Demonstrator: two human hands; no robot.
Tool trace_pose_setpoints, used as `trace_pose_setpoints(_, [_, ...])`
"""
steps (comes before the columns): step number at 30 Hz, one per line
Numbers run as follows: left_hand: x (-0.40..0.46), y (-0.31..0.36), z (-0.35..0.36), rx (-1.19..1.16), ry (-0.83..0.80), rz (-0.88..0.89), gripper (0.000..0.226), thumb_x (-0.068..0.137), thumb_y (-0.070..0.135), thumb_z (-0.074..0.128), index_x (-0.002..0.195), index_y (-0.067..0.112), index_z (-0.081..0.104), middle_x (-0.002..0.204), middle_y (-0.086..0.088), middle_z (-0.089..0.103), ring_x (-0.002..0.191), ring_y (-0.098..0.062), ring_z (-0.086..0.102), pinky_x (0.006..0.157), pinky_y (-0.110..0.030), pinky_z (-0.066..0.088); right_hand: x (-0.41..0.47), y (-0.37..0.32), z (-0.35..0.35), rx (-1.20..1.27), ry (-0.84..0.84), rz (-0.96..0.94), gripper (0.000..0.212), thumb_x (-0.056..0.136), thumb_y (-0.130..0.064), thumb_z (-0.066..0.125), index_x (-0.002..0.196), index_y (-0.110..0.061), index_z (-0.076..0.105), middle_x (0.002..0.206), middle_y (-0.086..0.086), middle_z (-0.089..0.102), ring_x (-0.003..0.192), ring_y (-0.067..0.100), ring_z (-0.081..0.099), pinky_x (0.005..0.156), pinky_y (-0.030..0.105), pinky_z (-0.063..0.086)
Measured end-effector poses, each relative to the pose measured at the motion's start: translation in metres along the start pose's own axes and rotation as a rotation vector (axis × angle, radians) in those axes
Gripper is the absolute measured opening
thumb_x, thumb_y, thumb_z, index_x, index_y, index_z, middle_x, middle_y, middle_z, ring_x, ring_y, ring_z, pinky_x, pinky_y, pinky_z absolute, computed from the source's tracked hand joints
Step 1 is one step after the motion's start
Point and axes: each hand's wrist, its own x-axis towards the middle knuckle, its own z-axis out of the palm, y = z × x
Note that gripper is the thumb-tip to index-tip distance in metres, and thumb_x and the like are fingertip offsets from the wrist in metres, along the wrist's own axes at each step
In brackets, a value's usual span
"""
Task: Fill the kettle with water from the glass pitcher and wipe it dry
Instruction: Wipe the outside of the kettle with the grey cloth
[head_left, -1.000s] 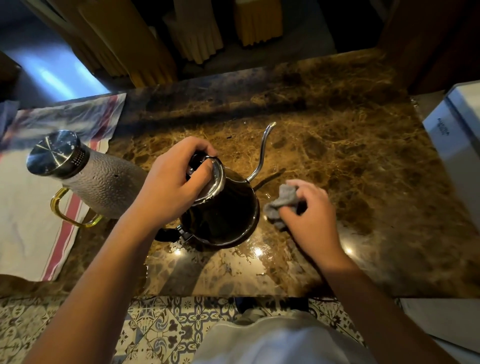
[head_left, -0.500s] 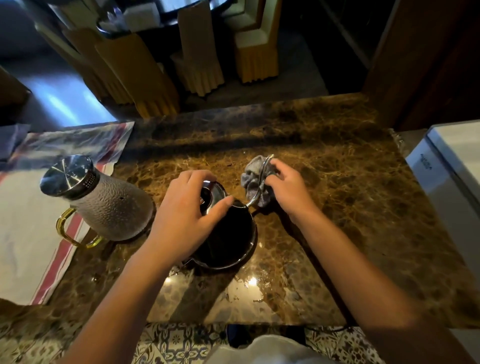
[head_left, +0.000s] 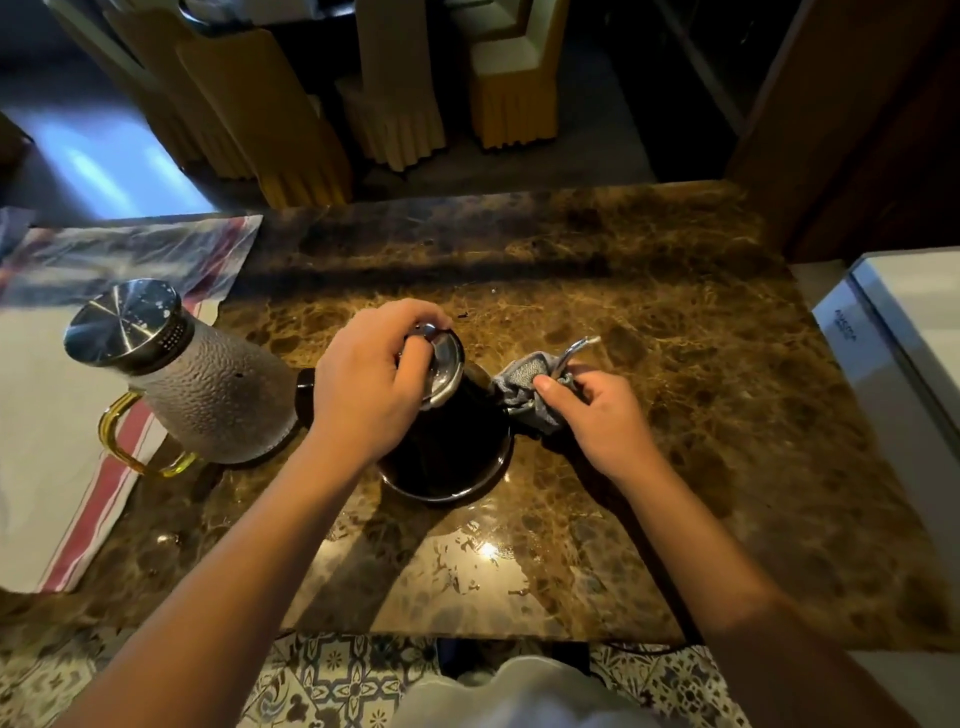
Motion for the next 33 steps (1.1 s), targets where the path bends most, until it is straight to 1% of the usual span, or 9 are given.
trace_pose_setpoints(5, [0.011,-0.011,0.000,-0.008,-0.009,0.092,0.033,0.097,0.020,0.045,0.111,0.021,0.075,0.120,0.009,0.068,0.119,-0.010,0.053,0.102,-0.038,0.044,-0.020,-0.001,0.002,-0.011,0.058,-0.015,0.014,0.098,-0.023,0.070,0.091,-0.016,0.079,0.093,0.004,0.079,0.087,0.019,0.075,0.079,0.031,0.056])
trace_pose_setpoints(8, [0.019,-0.020,-0.003,0.073,-0.050,0.172,0.035,0.097,0.025,0.045,0.116,0.024,0.075,0.140,0.003,0.061,0.132,-0.022,0.048,0.109,-0.042,0.039,-0.033,0.002,0.009,-0.037,0.140,0.003,0.014,0.097,-0.026,0.071,0.096,-0.016,0.081,0.094,-0.001,0.080,0.089,0.016,0.075,0.084,0.038,0.058])
trace_pose_setpoints(10, [0.025,-0.023,-0.007,0.068,-0.087,0.218,0.033,0.099,0.024,0.047,0.122,0.026,0.071,0.135,0.005,0.065,0.128,-0.019,0.052,0.106,-0.044,0.044,-0.043,0.001,0.016,-0.066,0.214,0.013,0.014,0.096,-0.028,0.072,0.097,-0.017,0.081,0.092,-0.004,0.080,0.088,0.014,0.076,0.083,0.039,0.060])
trace_pose_setpoints(16, [0.055,-0.024,-0.010,-0.075,-0.209,0.205,0.030,0.103,0.021,0.054,0.129,0.027,0.069,0.125,0.009,0.070,0.120,-0.007,0.060,0.106,-0.038,0.049,-0.075,-0.009,0.055,-0.125,0.324,0.009,0.008,0.095,-0.023,0.074,0.090,-0.027,0.079,0.079,-0.021,0.076,0.078,-0.007,0.070,0.068,0.009,0.048])
trace_pose_setpoints(20, [0.066,-0.030,-0.010,-0.124,-0.291,0.220,0.032,0.106,0.019,0.051,0.132,0.028,0.066,0.130,0.012,0.067,0.119,0.004,0.052,0.105,-0.022,0.043,-0.088,-0.018,0.085,-0.058,0.331,0.015,0.011,0.095,-0.018,0.074,0.088,-0.012,0.080,0.077,0.004,0.077,0.074,0.015,0.074,0.064,0.027,0.057])
trace_pose_setpoints(24, [0.073,-0.038,-0.008,-0.124,-0.341,0.255,0.028,0.106,0.023,0.048,0.124,0.030,0.068,0.124,0.015,0.067,0.119,-0.004,0.057,0.104,-0.034,0.047,-0.089,-0.022,0.101,-0.104,0.318,0.006,0.013,0.095,-0.019,0.074,0.089,-0.008,0.077,0.075,0.010,0.074,0.073,0.030,0.069,0.065,0.044,0.055])
trace_pose_setpoints(26, [0.074,-0.040,-0.005,-0.127,-0.337,0.235,0.025,0.105,0.030,0.050,0.122,0.033,0.068,0.123,0.018,0.067,0.118,-0.002,0.058,0.103,-0.036,0.048,-0.089,-0.022,0.106,-0.175,0.271,0.012,0.015,0.095,-0.023,0.072,0.089,-0.010,0.076,0.075,0.010,0.073,0.073,0.030,0.068,0.066,0.048,0.054])
trace_pose_setpoints(29, [0.076,-0.047,-0.008,-0.250,-0.344,0.238,0.027,0.100,0.037,0.062,0.126,0.032,0.067,0.120,0.020,0.070,0.117,0.002,0.061,0.106,-0.035,0.050,-0.096,-0.026,0.124,-0.103,0.195,0.062,0.015,0.095,-0.020,0.072,0.101,-0.033,0.077,0.088,0.001,0.078,0.084,0.019,0.075,0.077,0.049,0.061])
trace_pose_setpoints(33, [0.079,-0.056,-0.015,-0.353,-0.372,0.280,0.027,0.097,0.027,0.069,0.123,0.021,0.069,0.118,0.012,0.073,0.116,-0.005,0.066,0.105,-0.038,0.052,-0.102,-0.019,0.160,-0.023,0.068,0.064,0.027,0.100,-0.028,0.061,0.125,-0.027,0.070,0.099,0.008,0.078,0.098,0.029,0.075,0.087,0.058,0.057])
